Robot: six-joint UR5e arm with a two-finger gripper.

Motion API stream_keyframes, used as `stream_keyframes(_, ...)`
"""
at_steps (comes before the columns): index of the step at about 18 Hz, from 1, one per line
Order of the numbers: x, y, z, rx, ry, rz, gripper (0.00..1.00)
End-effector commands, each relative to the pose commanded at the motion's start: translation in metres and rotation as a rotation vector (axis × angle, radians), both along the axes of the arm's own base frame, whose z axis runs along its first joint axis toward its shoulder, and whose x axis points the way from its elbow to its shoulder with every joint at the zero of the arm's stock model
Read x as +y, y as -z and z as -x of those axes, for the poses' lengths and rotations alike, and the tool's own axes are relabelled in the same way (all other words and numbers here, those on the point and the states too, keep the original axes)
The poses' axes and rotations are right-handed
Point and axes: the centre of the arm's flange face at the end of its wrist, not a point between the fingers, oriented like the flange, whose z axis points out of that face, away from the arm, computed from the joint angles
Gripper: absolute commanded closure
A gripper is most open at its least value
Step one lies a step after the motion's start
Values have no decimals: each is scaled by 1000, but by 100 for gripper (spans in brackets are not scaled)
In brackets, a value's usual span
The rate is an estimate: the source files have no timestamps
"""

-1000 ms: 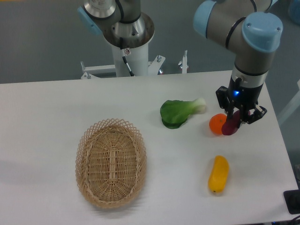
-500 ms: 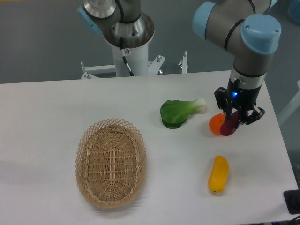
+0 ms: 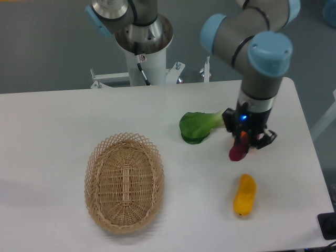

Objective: Place the sweet potato on the table
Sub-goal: 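Carry the held sweet potato toward the basket and lower it, then set the sweet potato on the table and open the gripper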

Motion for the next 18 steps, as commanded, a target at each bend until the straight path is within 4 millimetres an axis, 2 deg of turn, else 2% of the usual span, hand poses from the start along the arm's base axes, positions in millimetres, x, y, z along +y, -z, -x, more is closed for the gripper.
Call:
stream_keyframes(4, 35, 47, -24, 8, 30, -9, 73)
stream_keyframes(9, 56, 107, -35, -27, 59, 79, 73)
stream_keyframes(14, 68, 134, -46, -21, 83, 136, 72)
stream_keyframes(18, 67, 142, -48, -25, 85, 151, 71)
